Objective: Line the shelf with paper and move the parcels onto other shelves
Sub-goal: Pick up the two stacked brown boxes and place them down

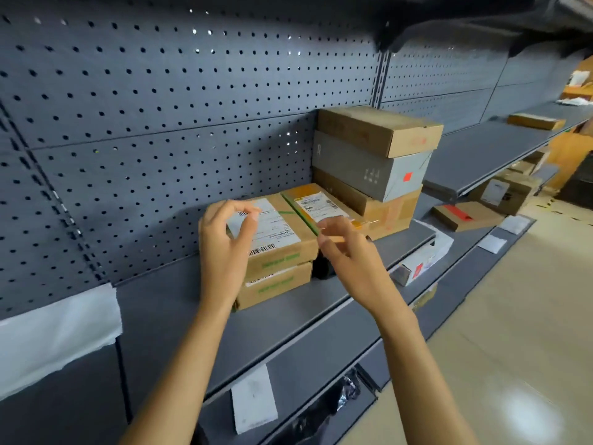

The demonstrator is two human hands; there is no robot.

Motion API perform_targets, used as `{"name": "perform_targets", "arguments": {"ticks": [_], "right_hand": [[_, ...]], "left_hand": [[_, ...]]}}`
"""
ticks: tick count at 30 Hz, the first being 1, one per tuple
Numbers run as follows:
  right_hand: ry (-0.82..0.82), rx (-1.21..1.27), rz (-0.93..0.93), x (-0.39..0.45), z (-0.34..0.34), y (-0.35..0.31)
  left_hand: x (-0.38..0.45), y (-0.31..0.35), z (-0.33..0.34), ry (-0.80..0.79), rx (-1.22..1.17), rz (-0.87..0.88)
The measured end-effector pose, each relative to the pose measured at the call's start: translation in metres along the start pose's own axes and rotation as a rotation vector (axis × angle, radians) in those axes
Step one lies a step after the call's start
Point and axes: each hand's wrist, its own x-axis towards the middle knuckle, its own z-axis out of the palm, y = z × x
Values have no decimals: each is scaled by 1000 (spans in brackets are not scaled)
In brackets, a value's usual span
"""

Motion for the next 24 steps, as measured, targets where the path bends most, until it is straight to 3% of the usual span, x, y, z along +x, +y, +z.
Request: {"name": "perform_targets", "arguments": {"ticks": [4,15,24], "right_hand": [[-100,21,-26,27,7,10],[-265,-30,-13,66,10,30],[-448,91,-8,67,31,47]], "left_hand": [[6,-17,4,77,89,11],[-9,-35,22,104,184,-245],[-29,-34,24,229,-69,-565]]}}
